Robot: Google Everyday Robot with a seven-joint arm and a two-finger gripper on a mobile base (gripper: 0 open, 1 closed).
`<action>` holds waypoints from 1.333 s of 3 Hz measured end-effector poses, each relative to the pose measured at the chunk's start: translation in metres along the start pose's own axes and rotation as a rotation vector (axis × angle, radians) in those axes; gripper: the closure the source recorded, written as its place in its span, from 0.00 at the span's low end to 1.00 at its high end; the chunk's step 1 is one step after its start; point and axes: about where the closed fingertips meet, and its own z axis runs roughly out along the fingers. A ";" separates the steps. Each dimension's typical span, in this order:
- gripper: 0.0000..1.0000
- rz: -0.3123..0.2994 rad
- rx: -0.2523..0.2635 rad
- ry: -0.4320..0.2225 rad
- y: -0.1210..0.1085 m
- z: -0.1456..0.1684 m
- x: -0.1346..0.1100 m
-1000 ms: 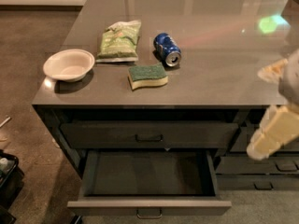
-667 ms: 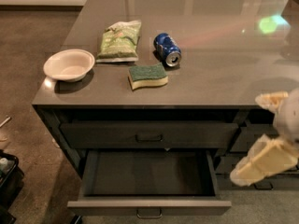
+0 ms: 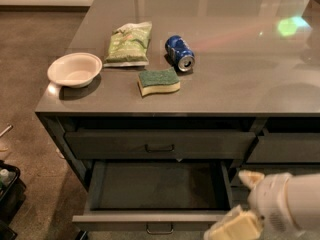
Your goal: Close middle drawer
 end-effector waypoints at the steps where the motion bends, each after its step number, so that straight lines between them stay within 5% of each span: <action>1: 0.00 0.111 -0.125 0.077 0.023 0.072 0.071; 2: 0.00 0.132 -0.148 0.089 0.029 0.079 0.085; 4: 0.41 0.128 -0.145 0.087 0.029 0.078 0.083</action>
Offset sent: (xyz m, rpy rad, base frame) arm -0.0311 0.0131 -0.0798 0.0396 0.1484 0.0014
